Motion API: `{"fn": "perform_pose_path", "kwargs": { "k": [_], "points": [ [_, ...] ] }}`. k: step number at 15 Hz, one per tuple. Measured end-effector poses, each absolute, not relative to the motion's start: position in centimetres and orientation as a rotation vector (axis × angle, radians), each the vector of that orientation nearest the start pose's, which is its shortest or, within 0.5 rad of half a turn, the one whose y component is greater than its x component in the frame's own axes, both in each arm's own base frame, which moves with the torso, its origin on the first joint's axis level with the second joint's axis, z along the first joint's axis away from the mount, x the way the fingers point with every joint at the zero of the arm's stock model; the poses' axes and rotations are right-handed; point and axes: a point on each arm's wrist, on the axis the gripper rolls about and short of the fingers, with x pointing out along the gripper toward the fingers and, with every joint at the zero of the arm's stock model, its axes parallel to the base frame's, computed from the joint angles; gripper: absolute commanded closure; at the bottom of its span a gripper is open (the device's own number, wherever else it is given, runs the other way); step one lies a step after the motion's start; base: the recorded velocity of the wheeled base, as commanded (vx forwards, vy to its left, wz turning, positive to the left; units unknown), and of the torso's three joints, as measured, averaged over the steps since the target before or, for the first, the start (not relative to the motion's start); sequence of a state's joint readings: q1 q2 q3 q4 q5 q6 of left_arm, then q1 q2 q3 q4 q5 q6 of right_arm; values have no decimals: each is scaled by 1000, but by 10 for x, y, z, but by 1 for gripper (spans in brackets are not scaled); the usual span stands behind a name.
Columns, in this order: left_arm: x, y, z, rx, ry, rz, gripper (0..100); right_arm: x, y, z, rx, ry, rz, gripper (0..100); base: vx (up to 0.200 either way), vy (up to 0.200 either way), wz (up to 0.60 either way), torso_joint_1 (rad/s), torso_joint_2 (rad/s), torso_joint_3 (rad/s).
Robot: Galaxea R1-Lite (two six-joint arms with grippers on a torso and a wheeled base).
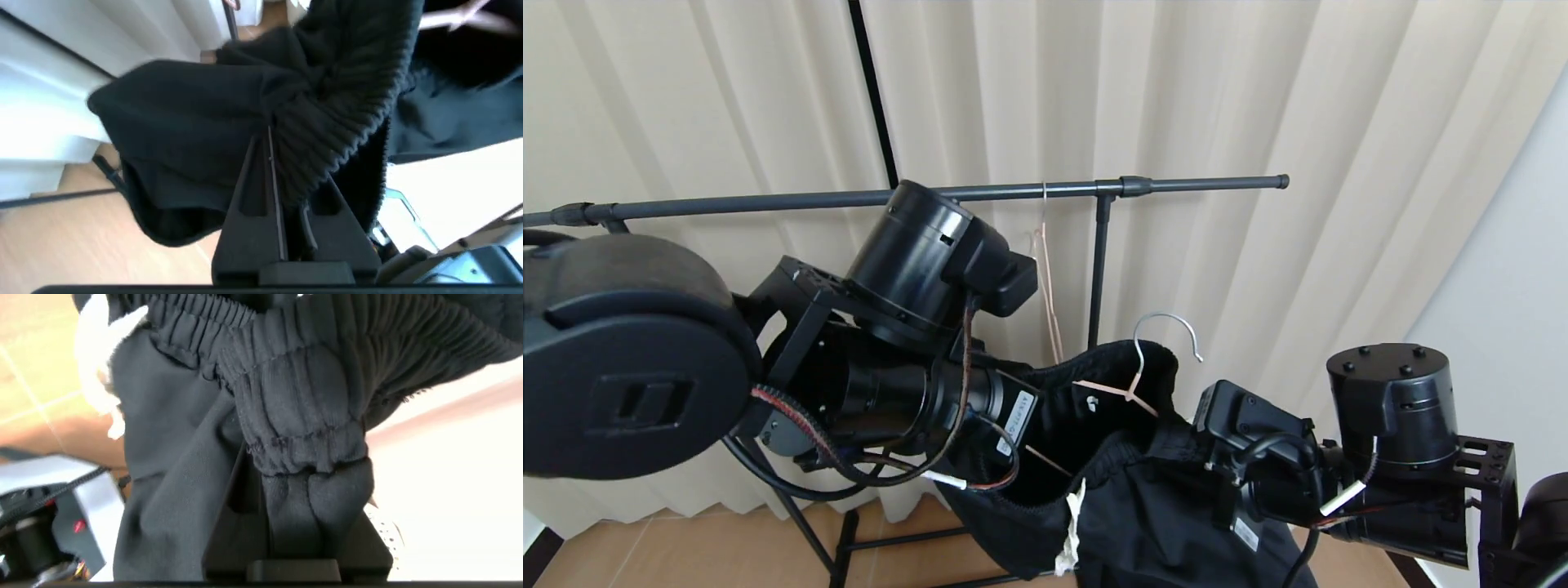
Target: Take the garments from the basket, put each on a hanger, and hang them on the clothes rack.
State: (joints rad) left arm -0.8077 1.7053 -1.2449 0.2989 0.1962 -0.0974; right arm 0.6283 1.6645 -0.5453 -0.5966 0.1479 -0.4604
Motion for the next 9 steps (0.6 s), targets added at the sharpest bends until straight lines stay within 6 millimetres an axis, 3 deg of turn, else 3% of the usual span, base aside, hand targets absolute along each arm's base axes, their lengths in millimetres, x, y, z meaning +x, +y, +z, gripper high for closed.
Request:
{"fn": "perform_pose_path", "kwargs": {
  "k": [4, 9],
  "points": [
    [203, -219, 189, 321, 669, -600, 100, 210, 156, 125, -525, 305, 862, 100, 0, 0, 0, 0, 0, 0],
    [198, -224, 178, 306, 670, -688, 100, 207, 154, 123, -497, 298, 951, 100, 0, 0, 0, 0, 0, 0]
  ]
}}
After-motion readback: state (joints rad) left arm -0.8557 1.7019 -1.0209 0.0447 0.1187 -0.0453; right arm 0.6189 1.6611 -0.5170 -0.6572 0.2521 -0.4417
